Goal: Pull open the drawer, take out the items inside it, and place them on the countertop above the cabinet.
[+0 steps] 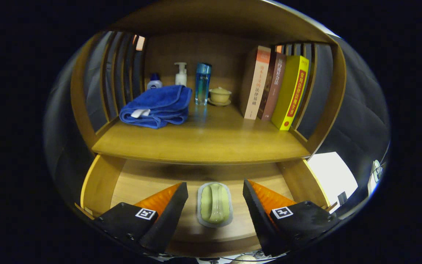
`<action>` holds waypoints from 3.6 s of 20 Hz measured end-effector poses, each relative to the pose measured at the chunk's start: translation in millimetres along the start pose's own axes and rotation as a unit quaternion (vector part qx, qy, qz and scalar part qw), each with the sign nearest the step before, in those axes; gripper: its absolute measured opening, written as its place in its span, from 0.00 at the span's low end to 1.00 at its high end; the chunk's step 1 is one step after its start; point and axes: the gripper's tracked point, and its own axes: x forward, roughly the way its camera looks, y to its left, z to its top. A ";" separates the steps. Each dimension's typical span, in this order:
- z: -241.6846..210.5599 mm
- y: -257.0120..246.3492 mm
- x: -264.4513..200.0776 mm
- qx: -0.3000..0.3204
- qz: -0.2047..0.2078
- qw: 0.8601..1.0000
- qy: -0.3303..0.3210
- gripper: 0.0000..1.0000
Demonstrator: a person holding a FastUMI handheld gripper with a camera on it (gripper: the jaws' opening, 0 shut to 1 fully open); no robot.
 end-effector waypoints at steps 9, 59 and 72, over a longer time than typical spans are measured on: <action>-53.2 0.5 35.1 0.003 0.013 0.995 0.099 0.89; 87.3 -3.8 -17.9 0.010 -0.005 1.000 0.028 0.24; 130.4 -20.5 37.9 0.020 -0.034 0.999 -0.002 0.24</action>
